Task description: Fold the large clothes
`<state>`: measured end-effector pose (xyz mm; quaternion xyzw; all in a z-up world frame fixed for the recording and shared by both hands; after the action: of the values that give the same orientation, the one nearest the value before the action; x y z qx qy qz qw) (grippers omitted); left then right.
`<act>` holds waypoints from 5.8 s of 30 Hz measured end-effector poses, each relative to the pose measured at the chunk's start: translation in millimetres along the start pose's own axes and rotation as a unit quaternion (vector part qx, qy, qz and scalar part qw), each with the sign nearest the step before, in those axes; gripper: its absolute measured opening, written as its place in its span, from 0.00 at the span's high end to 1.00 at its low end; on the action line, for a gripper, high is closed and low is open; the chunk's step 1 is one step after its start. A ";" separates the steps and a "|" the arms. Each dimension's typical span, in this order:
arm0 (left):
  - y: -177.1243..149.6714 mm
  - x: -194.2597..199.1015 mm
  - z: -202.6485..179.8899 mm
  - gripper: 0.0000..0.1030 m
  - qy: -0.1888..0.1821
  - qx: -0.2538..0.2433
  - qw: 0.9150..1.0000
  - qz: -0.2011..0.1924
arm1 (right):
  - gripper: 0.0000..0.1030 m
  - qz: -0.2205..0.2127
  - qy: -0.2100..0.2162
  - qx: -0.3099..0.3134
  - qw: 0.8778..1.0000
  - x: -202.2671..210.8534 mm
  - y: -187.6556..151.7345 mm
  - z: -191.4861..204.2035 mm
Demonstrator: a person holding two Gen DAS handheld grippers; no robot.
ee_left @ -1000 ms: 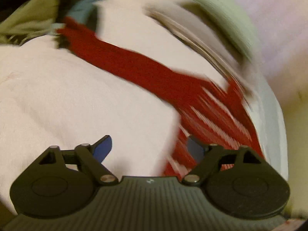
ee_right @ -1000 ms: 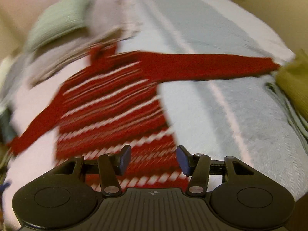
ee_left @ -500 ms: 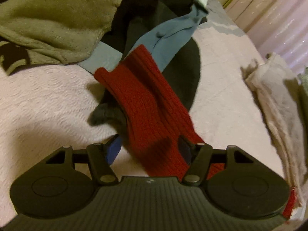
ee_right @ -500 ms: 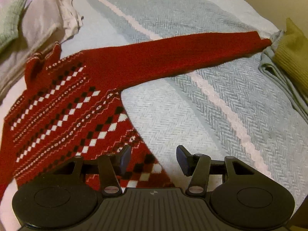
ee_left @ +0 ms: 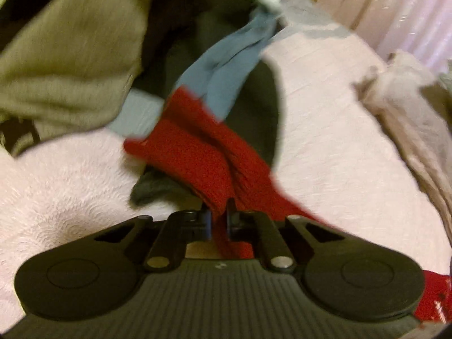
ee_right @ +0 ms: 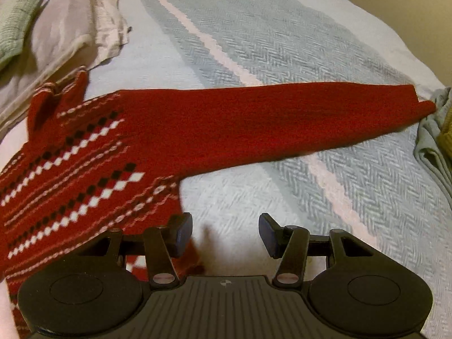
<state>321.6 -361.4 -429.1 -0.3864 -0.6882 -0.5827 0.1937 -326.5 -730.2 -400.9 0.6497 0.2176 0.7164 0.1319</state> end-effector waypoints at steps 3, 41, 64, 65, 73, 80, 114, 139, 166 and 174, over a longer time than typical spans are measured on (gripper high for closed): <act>4.7 54.6 -68.9 0.95 -0.049 -0.100 0.992 -0.067 | 0.52 -0.003 0.002 -0.013 1.000 -4.6 2.5 -16.4; -144.0 92.9 -265.7 0.69 -0.256 -0.273 0.925 0.065 | 0.99 -0.133 0.315 0.033 0.939 -16.4 62.6 123.4; -173.5 70.8 -275.3 0.68 -0.146 -0.341 0.924 0.096 | 0.61 -0.084 0.059 -0.203 0.974 -51.5 52.2 -178.7; -170.6 72.0 -270.1 0.68 -0.138 -0.328 0.930 0.098 | 0.61 -0.087 0.048 -0.230 0.968 -52.0 49.2 -207.4; -179.1 78.7 -246.9 0.62 -0.105 -0.222 0.962 0.118 | 0.91 -0.169 0.087 -0.370 0.910 -90.1 63.2 -281.0; -156.9 88.5 -233.1 0.62 -0.130 -0.224 0.960 0.110 | 0.98 -0.301 0.035 -0.063 0.951 19.6 130.7 -129.4; -178.5 112.1 -332.5 0.99 -0.322 -0.237 0.912 0.098 | 0.42 -0.086 0.132 0.067 0.985 -37.7 53.0 13.3; -156.4 66.7 -360.5 0.76 -0.259 -0.344 0.896 0.110 | 0.42 -0.040 0.213 0.145 0.965 -82.7 122.1 79.9; -174.9 93.6 -412.9 0.85 -0.516 -0.335 0.782 0.098 | 0.96 -0.168 0.419 0.186 0.873 -25.1 158.9 145.4; -227.6 96.8 -269.2 0.75 -0.404 -0.358 0.819 0.194 | 0.86 0.008 0.261 0.269 0.927 -39.2 22.1 72.3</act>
<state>39.0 -593.0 -442.0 -0.7549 -0.3585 -0.5299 -0.1446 -248.3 -757.8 -420.1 0.4523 0.4241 0.7761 -0.1151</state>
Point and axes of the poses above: each gripper's, at about its wrist camera, not at the fingertips, and x roughly against the way its jaws point, z to its left, y to its top, the point moved 8 cm from there along -x, roughly the way its jaws point, and after that the axes turned 6 degrees about -z, right-handed, at the moved point
